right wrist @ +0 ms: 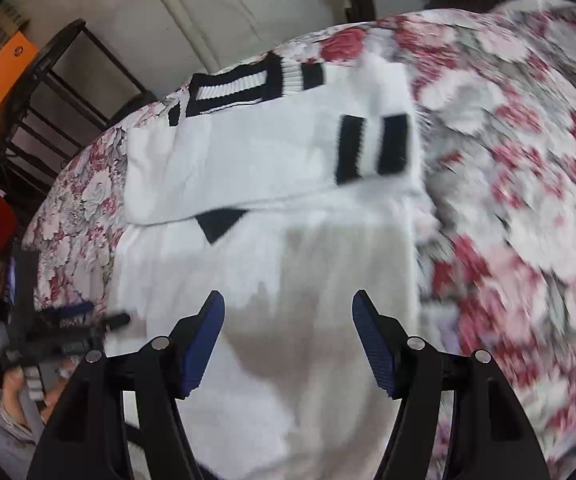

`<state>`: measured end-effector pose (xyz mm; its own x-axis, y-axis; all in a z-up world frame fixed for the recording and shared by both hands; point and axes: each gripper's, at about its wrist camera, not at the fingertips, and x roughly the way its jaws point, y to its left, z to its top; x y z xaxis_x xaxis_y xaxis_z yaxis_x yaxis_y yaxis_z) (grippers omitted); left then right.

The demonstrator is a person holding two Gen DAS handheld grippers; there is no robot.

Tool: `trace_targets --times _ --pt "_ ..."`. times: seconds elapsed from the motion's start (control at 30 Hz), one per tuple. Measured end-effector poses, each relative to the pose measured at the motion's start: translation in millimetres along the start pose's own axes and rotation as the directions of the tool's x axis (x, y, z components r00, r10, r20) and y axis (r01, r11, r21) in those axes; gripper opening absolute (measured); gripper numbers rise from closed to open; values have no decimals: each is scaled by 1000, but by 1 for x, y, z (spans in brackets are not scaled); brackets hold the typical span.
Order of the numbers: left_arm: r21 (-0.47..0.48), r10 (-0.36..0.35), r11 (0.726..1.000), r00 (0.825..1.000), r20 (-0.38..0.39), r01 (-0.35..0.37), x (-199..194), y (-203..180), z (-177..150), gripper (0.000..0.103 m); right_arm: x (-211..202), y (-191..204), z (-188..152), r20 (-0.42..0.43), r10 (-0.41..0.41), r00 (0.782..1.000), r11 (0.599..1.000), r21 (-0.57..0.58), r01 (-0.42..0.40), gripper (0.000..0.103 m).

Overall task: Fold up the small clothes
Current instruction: 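Grasp the black-striped hem ribbing with the left gripper while the right gripper grasps it too, then lift the hem with both grippers and fold it up toward the collar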

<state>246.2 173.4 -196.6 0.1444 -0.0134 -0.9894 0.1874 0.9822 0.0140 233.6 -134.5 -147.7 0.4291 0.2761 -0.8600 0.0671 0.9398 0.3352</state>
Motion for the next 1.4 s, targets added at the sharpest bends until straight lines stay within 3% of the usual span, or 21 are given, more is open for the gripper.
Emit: trace_targets --times 0.13,0.23,0.33,0.5,0.57,0.7,0.8,0.87,0.9,0.97,1.07,1.2,1.4 --pt "20 -28 999 999 -31 28 -2 2 -38 98 -34 -22 -40 3 47 999 996 81 -47 68" --pt "-40 -121 992 989 -85 118 4 10 -65 98 -48 -39 -69 -24 76 997 987 142 -72 68" --pt "-100 -192 978 977 -89 183 5 17 -82 98 -49 -52 -102 -72 125 989 972 210 -108 68" --pt "-182 -347 926 936 -57 332 -1 11 -96 96 -44 -47 -138 -99 159 982 965 226 -133 67" --pt "-167 -348 927 936 -52 335 -4 -11 -101 73 -40 -37 -140 -104 163 981 972 188 -141 65" --pt "-187 -314 936 948 -51 300 5 -29 -93 60 -37 -31 -149 -108 176 978 969 193 -153 63" --pt "-242 -383 900 923 -43 362 1 -16 -102 51 -41 -29 -156 -95 189 977 964 206 -166 63" --pt "-252 -383 898 923 -45 361 3 -7 -108 44 -41 -27 -156 -96 199 975 963 202 -176 62" --pt "-245 -377 902 925 -46 355 2 -4 -115 44 -38 -27 -155 -99 203 974 962 205 -180 58" --pt "-235 -382 902 923 -40 363 2 -8 -113 27 -28 -28 -152 -112 206 972 960 218 -178 47" --pt "-226 -382 902 924 -18 368 2 -24 -99 13 -18 -30 -154 -121 190 974 962 220 -160 16" --pt "-209 -353 913 935 27 350 -15 -27 -106 10 -38 -35 -154 -64 243 968 942 252 -220 13" --pt "-262 -413 870 908 75 417 -43 -24 -126 9 -70 -41 -154 1 282 959 922 275 -271 13"
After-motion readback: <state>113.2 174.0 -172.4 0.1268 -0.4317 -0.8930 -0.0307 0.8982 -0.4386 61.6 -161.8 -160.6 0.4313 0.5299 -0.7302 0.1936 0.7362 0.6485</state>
